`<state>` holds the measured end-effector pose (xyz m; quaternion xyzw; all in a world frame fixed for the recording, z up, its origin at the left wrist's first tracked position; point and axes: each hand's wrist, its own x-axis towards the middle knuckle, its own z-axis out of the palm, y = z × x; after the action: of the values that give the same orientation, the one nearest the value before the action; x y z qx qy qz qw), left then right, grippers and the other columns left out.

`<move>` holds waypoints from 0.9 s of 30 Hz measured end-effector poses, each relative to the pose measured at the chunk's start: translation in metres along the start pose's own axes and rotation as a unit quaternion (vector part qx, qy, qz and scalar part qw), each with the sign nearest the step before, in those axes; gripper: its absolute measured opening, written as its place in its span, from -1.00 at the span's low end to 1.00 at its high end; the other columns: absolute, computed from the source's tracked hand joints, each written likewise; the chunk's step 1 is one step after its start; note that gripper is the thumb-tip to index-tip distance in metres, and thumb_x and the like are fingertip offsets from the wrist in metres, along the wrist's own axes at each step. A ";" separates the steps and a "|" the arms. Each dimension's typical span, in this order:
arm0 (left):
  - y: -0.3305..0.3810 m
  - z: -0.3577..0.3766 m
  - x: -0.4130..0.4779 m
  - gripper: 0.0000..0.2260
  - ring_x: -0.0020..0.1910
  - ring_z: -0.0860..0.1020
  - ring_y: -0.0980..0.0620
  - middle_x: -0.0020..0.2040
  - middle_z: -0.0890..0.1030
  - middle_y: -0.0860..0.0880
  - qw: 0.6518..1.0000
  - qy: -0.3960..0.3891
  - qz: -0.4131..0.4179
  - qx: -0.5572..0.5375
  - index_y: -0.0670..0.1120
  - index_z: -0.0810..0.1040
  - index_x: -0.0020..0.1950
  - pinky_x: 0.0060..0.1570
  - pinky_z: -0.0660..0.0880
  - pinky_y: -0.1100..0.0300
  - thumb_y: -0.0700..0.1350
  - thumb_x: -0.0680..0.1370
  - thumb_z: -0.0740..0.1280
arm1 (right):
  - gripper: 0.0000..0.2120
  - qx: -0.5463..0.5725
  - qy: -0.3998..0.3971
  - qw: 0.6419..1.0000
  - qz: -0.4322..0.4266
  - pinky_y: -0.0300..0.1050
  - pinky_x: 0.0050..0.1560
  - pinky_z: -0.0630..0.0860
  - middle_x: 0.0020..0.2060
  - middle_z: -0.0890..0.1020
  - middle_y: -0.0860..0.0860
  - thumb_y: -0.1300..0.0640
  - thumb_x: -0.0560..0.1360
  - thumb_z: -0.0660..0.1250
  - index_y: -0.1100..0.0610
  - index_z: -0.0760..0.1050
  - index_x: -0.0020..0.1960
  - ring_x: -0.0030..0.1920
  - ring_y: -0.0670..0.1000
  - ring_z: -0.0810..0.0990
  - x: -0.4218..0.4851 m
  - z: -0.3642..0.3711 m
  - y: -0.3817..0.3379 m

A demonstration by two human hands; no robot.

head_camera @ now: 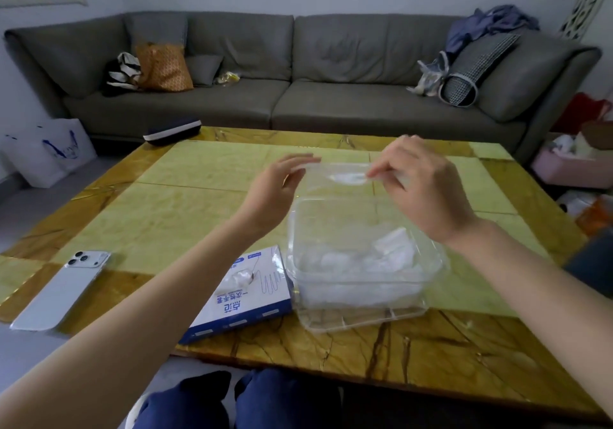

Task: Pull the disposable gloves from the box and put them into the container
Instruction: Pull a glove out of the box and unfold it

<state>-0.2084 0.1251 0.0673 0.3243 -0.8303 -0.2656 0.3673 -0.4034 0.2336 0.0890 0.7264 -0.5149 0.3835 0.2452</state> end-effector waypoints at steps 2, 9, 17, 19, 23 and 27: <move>-0.019 0.010 -0.009 -0.60 0.39 0.32 0.09 0.39 0.41 0.03 0.996 -0.067 -0.013 0.048 -0.04 0.49 0.33 0.38 0.19 0.26 -0.37 0.58 0.16 | -0.81 -0.013 -0.105 0.994 -0.023 -0.13 -0.31 0.55 -0.25 0.59 -0.02 0.39 0.37 0.41 0.11 0.59 -0.19 -0.19 -0.02 0.55 -0.021 0.006 0.003; -0.041 0.039 -0.013 -0.66 0.54 -0.06 0.05 0.51 0.20 0.08 0.922 -0.243 0.060 0.295 0.12 0.43 0.36 0.48 -0.19 0.02 -0.16 0.66 0.08 | -0.76 -0.035 -0.435 0.892 0.118 -0.20 -0.03 0.42 0.06 0.61 -0.14 0.24 0.57 0.18 0.00 0.55 0.10 0.09 -0.08 0.55 -0.046 0.037 0.005; -0.031 0.053 -0.001 -0.42 0.46 0.20 0.00 0.42 0.35 0.06 0.894 -0.292 0.065 0.333 0.01 0.44 0.34 0.36 0.12 0.17 -0.47 0.45 0.07 | -0.88 0.050 -0.533 0.813 0.231 -0.23 -0.09 0.36 -0.06 0.60 -0.08 0.14 0.56 0.26 0.03 0.57 0.00 -0.07 -0.05 0.54 -0.060 0.070 0.018; -0.026 0.062 -0.003 -0.47 0.26 0.42 -0.07 0.34 0.42 0.07 0.905 -0.287 0.038 0.311 0.03 0.48 0.28 0.05 0.34 0.17 -0.44 0.47 0.08 | -0.92 0.070 -0.548 0.799 0.238 -0.22 -0.06 0.40 -0.10 0.59 -0.10 0.12 0.55 0.28 0.00 0.54 -0.09 -0.06 -0.05 0.54 -0.064 0.075 0.021; -0.035 0.090 -0.007 -0.62 0.18 0.49 -0.05 0.35 0.39 0.02 0.863 -0.395 -0.001 0.315 0.01 0.43 0.33 -0.03 0.43 0.13 -0.29 0.59 0.09 | -0.85 0.127 -0.581 0.766 0.244 -0.28 0.04 0.41 0.07 0.61 -0.04 0.17 0.55 0.28 0.08 0.57 0.09 0.00 -0.10 0.53 -0.067 0.082 0.024; -0.051 0.114 -0.005 -0.67 0.16 0.49 -0.10 0.32 0.37 -0.08 0.771 -0.514 -0.045 0.372 -0.06 0.37 0.39 0.13 0.45 0.07 -0.18 0.62 0.15 | -0.79 0.194 -0.591 0.741 0.253 -0.31 0.00 0.50 0.07 0.63 -0.02 0.18 0.57 0.27 0.13 0.57 0.17 -0.02 -0.12 0.58 -0.065 0.083 0.026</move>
<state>-0.2772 0.1187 -0.0367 0.2877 -0.9136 -0.0789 -0.2765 -0.4144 0.1989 -0.0133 0.6823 -0.6358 0.0170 -0.3604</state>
